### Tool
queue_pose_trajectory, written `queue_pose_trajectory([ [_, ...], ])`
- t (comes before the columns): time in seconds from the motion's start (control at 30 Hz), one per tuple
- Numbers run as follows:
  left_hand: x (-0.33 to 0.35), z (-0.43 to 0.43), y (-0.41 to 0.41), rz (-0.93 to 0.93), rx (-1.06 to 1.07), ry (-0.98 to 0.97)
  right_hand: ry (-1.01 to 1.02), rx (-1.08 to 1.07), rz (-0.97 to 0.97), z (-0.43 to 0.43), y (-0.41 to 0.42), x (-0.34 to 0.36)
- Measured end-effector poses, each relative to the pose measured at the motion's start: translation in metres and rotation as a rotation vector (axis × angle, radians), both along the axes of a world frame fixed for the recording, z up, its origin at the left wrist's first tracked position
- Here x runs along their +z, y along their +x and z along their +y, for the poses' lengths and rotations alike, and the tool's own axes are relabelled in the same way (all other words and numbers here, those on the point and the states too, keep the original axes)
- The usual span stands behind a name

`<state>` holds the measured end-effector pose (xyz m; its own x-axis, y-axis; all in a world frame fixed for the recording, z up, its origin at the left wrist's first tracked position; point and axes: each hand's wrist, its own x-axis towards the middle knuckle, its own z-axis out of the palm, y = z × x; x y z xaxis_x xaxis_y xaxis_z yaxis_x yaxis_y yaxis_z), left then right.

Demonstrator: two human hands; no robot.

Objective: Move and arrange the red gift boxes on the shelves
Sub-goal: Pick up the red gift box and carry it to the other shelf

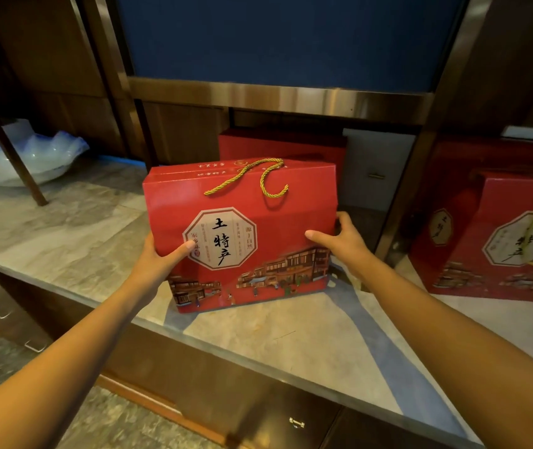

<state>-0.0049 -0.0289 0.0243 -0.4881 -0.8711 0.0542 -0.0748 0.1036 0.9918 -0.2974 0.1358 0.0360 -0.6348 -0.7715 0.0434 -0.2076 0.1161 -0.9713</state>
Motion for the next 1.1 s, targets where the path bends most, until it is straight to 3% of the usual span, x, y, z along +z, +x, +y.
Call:
queue_pose_trajectory([
  [0.27, 0.025, 0.004, 0.015, -0.037, -0.057, 0.063, 0.004, -0.021, 0.065, 0.030, 0.016, 0.020],
  [0.6, 0.074, 0.046, 0.007, 0.070, -0.198, 0.080, -0.023, -0.117, -0.014, 0.098, 0.034, 0.035],
  [0.83, 0.086, 0.093, -0.011, 0.038, -0.325, 0.070, -0.052, -0.143, -0.071, 0.164, 0.028, 0.045],
  [1.1, 0.078, 0.157, -0.058, 0.018, -0.429, 0.088, -0.061, -0.375, 0.022, 0.251, 0.016, 0.046],
])
